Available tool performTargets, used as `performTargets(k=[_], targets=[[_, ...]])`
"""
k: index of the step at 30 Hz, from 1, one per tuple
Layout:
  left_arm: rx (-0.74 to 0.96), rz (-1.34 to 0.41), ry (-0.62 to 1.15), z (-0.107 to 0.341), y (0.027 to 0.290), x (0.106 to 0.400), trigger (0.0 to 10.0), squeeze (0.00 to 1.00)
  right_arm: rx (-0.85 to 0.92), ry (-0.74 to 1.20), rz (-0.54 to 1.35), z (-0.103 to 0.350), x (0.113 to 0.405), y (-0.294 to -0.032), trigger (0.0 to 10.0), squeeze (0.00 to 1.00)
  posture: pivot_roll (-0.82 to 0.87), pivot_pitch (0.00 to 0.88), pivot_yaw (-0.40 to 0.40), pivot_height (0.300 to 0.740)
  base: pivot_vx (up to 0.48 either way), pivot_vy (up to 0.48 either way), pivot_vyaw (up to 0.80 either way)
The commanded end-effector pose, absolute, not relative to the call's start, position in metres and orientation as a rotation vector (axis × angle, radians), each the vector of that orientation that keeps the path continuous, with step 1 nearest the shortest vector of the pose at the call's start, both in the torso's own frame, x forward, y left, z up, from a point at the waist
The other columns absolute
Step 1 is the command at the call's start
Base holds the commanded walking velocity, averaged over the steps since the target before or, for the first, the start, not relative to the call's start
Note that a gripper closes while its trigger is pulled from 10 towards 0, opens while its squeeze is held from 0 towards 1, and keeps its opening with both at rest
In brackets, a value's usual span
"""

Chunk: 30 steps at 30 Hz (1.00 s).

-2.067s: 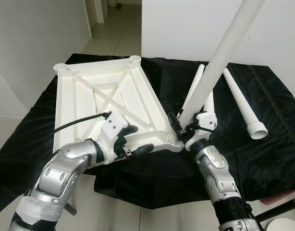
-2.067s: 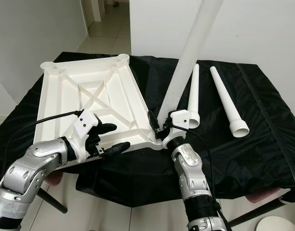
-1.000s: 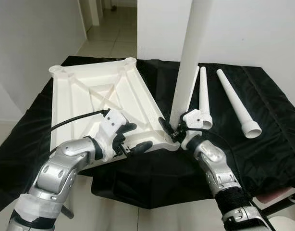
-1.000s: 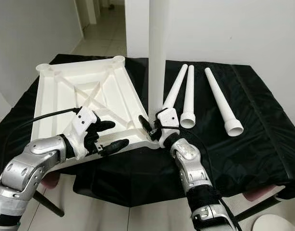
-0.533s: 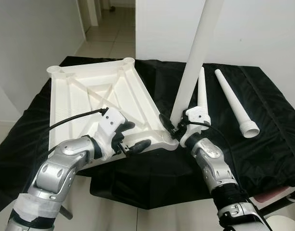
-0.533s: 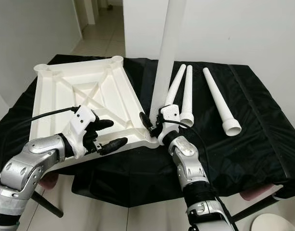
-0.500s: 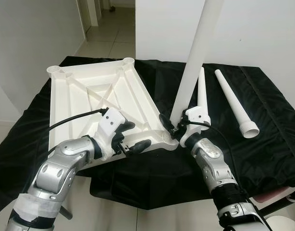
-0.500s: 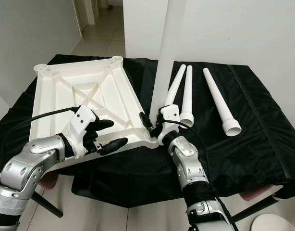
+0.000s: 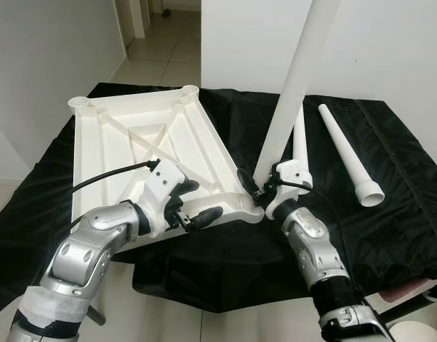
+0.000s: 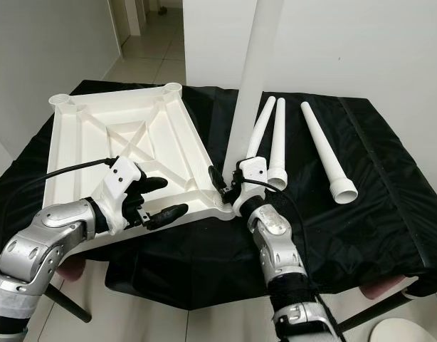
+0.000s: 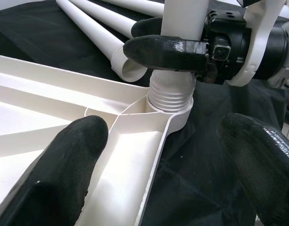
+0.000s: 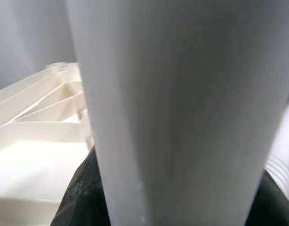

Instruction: Building children table

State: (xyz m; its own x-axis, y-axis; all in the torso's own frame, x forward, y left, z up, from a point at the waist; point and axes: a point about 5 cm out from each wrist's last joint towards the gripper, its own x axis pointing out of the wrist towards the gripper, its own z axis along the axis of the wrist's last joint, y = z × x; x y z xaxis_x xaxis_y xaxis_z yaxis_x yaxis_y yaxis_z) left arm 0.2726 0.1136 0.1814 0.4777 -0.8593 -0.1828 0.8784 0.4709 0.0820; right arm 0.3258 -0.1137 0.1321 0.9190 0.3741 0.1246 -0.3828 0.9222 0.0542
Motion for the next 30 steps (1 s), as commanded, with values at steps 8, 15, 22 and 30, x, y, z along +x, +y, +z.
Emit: performTargets(k=[8,15,22,30], targets=[[0.164,-1.043,0.120,0.179,0.114,0.271,10.0,0.00,0.226,0.010,0.026,0.111,0.312,-0.102,10.0,0.00,0.07,0.013,-0.009,0.740,0.000,0.000,0.00],[0.158,-1.043,0.119,0.178,0.113,0.271,10.0,0.00,0.252,-0.019,0.001,0.118,0.307,-0.090,10.0,0.00,0.07,0.007,-0.016,0.740,0.000,0.000,0.00],[0.155,-1.038,0.114,0.178,0.112,0.272,10.0,0.00,0.189,-0.112,0.081,0.132,0.306,-0.084,10.0,1.00,0.07,0.001,-0.020,0.740,0.000,0.000,0.00],[0.153,-1.036,0.107,0.178,0.110,0.273,10.0,0.00,0.200,-0.209,0.157,0.151,0.305,-0.089,10.0,1.00,0.06,0.000,-0.021,0.740,0.000,0.000,0.00]])
